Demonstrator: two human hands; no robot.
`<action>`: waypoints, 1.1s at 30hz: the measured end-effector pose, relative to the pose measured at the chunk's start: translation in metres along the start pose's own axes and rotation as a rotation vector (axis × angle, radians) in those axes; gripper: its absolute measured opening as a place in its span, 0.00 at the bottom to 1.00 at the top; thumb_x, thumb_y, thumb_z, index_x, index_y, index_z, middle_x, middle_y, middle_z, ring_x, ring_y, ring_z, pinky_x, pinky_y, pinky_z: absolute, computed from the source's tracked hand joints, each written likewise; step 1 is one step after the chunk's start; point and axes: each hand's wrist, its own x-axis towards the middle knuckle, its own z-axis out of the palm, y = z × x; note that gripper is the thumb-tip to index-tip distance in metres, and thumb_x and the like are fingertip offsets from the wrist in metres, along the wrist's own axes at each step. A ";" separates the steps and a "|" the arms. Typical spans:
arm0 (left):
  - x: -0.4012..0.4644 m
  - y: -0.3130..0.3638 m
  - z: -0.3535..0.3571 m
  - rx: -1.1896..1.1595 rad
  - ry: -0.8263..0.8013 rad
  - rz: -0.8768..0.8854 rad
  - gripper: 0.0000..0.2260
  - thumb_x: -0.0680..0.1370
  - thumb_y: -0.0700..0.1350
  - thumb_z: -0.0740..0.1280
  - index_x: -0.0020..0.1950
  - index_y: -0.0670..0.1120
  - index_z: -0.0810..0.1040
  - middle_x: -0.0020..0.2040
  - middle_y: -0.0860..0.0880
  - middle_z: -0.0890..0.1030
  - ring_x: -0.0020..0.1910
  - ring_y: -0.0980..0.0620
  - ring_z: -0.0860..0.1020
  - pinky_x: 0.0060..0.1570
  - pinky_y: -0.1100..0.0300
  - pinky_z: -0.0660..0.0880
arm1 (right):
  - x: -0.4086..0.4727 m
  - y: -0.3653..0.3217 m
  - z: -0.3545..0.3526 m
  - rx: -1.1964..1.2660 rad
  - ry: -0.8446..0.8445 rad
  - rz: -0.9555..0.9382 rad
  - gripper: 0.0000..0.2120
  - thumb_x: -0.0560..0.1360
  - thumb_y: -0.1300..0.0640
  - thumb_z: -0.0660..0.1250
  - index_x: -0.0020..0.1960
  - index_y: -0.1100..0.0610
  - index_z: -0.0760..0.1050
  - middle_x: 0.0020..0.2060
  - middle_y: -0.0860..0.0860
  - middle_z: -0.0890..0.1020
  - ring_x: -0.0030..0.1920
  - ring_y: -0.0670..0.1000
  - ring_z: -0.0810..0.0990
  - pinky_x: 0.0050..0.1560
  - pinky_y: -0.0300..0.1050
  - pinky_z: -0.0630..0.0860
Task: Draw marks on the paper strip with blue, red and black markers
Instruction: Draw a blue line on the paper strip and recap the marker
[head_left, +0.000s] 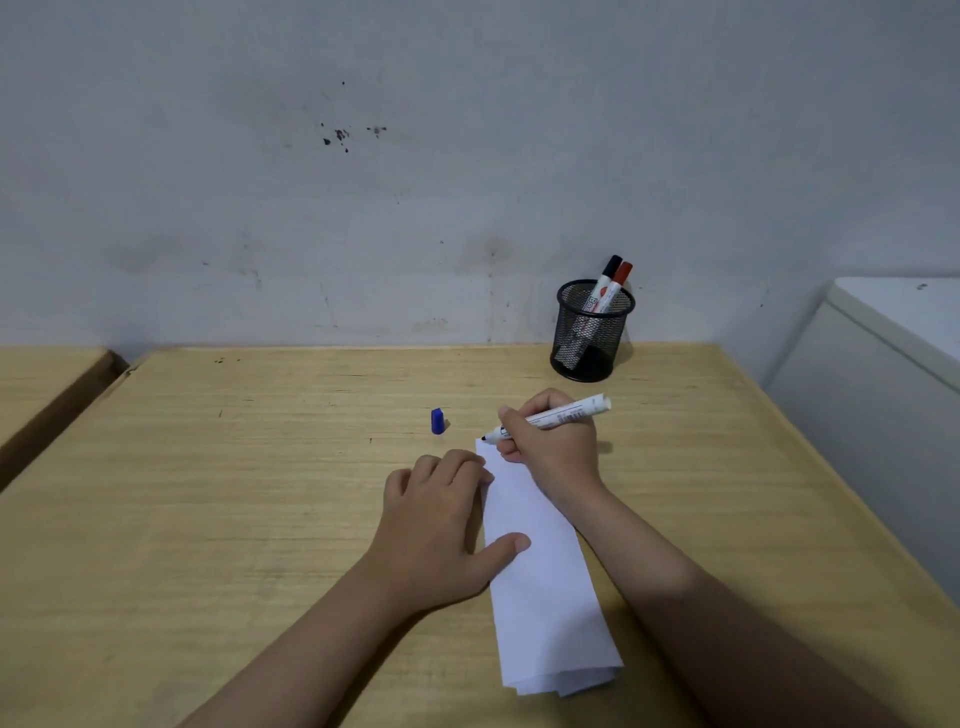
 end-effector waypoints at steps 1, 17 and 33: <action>0.000 0.000 0.000 0.018 0.001 0.010 0.27 0.67 0.70 0.57 0.58 0.54 0.69 0.60 0.60 0.71 0.57 0.56 0.68 0.54 0.57 0.58 | 0.001 0.002 -0.001 0.005 0.007 -0.004 0.11 0.71 0.61 0.73 0.35 0.58 0.71 0.31 0.57 0.83 0.30 0.51 0.84 0.34 0.48 0.82; 0.004 0.002 -0.005 0.141 -0.046 0.055 0.27 0.69 0.70 0.52 0.55 0.52 0.69 0.59 0.57 0.71 0.54 0.52 0.70 0.52 0.56 0.54 | 0.015 0.012 0.003 -0.075 -0.082 -0.104 0.14 0.70 0.61 0.73 0.32 0.56 0.68 0.24 0.52 0.81 0.27 0.52 0.83 0.29 0.45 0.79; 0.005 0.001 -0.002 0.130 -0.021 0.064 0.28 0.69 0.70 0.54 0.56 0.51 0.71 0.58 0.55 0.72 0.55 0.51 0.71 0.54 0.56 0.54 | 0.018 0.012 0.001 -0.057 -0.104 -0.061 0.15 0.68 0.67 0.69 0.29 0.55 0.66 0.24 0.55 0.78 0.23 0.52 0.78 0.28 0.45 0.75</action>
